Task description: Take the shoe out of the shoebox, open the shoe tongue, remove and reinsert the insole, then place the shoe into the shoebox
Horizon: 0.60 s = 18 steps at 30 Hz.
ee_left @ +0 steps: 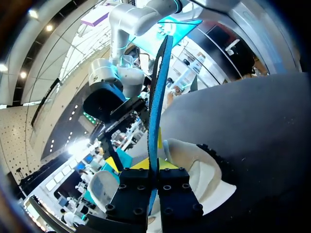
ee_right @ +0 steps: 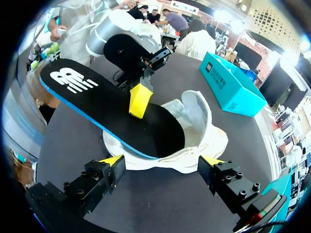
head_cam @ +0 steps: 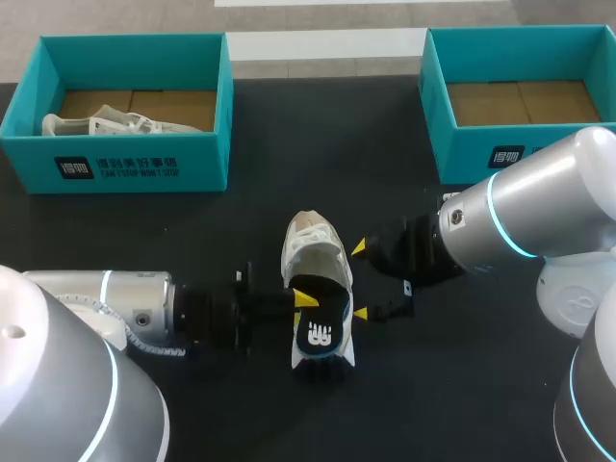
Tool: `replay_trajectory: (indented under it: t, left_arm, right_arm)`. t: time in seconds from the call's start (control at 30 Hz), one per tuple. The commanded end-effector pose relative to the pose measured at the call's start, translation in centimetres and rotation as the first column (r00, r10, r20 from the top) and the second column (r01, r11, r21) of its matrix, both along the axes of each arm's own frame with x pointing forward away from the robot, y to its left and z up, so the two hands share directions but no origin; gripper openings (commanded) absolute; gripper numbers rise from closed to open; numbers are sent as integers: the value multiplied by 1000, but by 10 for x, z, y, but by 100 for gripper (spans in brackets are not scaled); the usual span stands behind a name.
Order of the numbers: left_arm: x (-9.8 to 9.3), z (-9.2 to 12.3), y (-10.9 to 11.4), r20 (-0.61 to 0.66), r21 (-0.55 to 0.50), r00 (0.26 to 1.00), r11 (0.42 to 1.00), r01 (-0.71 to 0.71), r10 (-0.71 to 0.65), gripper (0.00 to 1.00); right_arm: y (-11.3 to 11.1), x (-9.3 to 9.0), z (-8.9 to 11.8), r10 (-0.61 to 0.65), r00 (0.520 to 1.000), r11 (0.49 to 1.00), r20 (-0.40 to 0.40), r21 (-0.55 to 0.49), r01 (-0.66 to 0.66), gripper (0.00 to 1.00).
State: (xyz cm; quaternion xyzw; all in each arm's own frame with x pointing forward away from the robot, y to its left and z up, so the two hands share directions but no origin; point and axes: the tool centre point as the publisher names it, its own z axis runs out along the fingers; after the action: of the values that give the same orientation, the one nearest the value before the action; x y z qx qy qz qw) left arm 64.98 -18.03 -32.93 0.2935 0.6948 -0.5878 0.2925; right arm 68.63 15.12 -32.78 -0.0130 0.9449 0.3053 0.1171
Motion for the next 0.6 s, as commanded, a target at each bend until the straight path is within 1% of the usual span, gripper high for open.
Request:
replay_trajectory:
  t: [0.03, 0.23, 0.37, 0.57, 0.6]
  left_arm:
    - [13, -11, -7, 5, -3, 1000, 1000, 5, -5, 0]
    - [29, -18, -5, 20, 4, 1000, 1000, -21, 20, 0]
    - [36, -22, -6, 22, 13, 999, 999, -31, 30, 0]
    - [37, -28, -4, 1, 32, 999, 998, -49, 49, 0]
    - [35, -26, -3, 0, 31, 999, 998, -49, 49, 16]
  right_arm:
    - [0, -1, -1, 0, 1000, 1000, 2, 1, 0, 100]
    - [0, -1, -1, 0, 1000, 1000, 2, 1, 0, 100]
    - [0, -1, -1, 0, 1000, 1000, 2, 1, 0, 100]
    - [0, -1, -1, 0, 1000, 1000, 2, 1, 0, 100]
    - [0, -1, -1, 0, 1000, 1000, 2, 1, 0, 100]
